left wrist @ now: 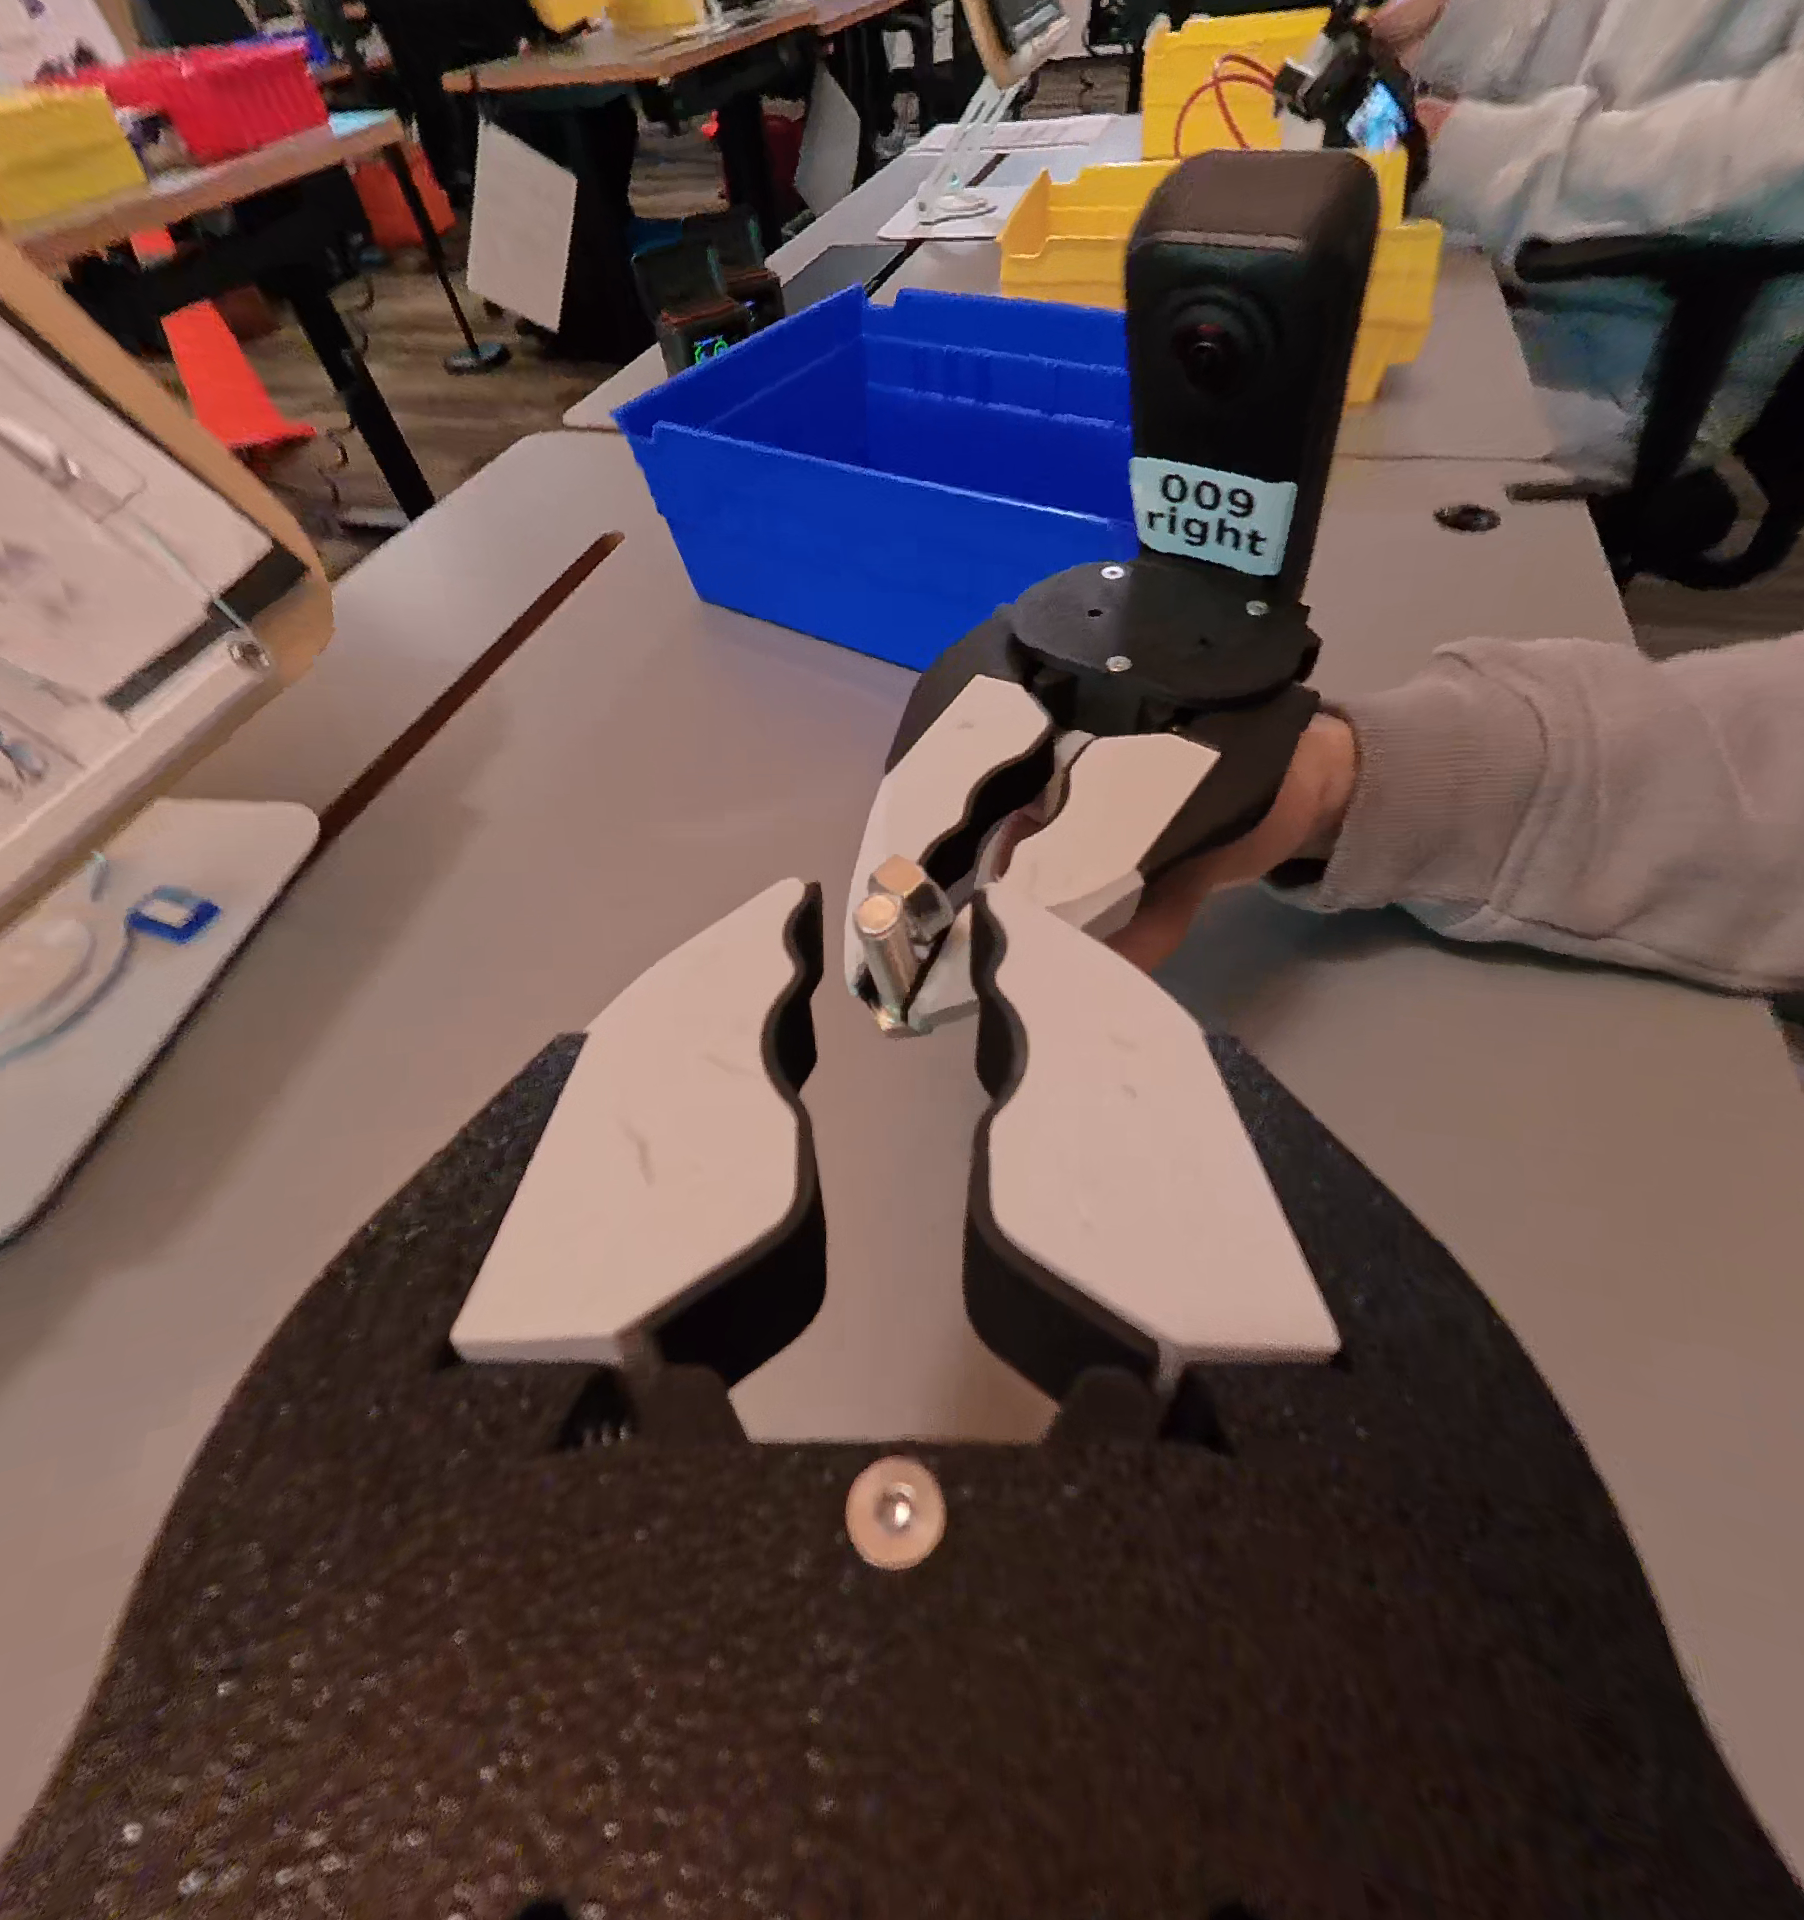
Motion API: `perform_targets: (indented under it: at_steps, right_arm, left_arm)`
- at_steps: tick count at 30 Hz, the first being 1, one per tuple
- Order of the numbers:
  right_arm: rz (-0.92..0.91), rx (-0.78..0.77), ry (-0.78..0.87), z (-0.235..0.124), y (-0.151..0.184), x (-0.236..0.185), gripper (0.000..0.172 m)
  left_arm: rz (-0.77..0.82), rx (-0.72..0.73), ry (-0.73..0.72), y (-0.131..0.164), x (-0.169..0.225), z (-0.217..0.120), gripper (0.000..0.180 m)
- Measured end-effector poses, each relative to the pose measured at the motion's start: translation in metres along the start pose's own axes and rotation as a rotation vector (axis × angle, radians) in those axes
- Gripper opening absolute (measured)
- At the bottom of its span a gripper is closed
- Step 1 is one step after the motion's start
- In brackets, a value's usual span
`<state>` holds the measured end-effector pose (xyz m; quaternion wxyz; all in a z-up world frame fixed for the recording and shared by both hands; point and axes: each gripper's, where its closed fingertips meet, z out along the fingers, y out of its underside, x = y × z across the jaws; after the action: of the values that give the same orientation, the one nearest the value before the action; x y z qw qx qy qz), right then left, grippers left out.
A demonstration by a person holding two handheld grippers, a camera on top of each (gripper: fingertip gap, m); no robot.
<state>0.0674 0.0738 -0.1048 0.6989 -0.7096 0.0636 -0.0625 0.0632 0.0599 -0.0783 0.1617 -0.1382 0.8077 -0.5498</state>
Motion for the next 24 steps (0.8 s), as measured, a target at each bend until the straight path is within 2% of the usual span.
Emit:
perform_targets:
  at_steps: [3,7,10,13,16,18,24]
  right_arm:
    - [-0.019,-0.029,-0.008,0.002,0.004,-0.002,0.009]
    - [-0.023,-0.051,-0.031,0.004,0.008,-0.007,0.009]
    - [-0.037,-0.078,-0.027,0.005,0.012,-0.007,0.009]
    - [-0.041,-0.091,-0.022,0.004,0.015,-0.005,0.009]
    - [-0.036,-0.074,-0.021,0.004,0.011,-0.005,0.009]
    - [-0.028,-0.054,-0.022,0.003,0.008,-0.005,0.009]
    - [0.053,0.100,-0.040,-0.004,-0.015,-0.004,0.009]
  left_arm:
    - [0.175,-0.050,0.010,-0.003,0.007,-0.001,0.027]
    - [0.378,-0.260,0.012,0.011,0.007,0.002,0.031]
    - [0.443,-0.397,0.014,0.025,0.003,0.005,0.027]
    - [0.455,-0.408,0.009,0.026,0.002,0.007,0.017]
    - [0.427,-0.349,-0.013,0.021,0.000,0.007,0.017]
    - [0.372,-0.256,-0.044,0.013,-0.002,0.006,0.017]
    - [0.048,0.216,-0.040,-0.021,-0.004,-0.008,0.017]
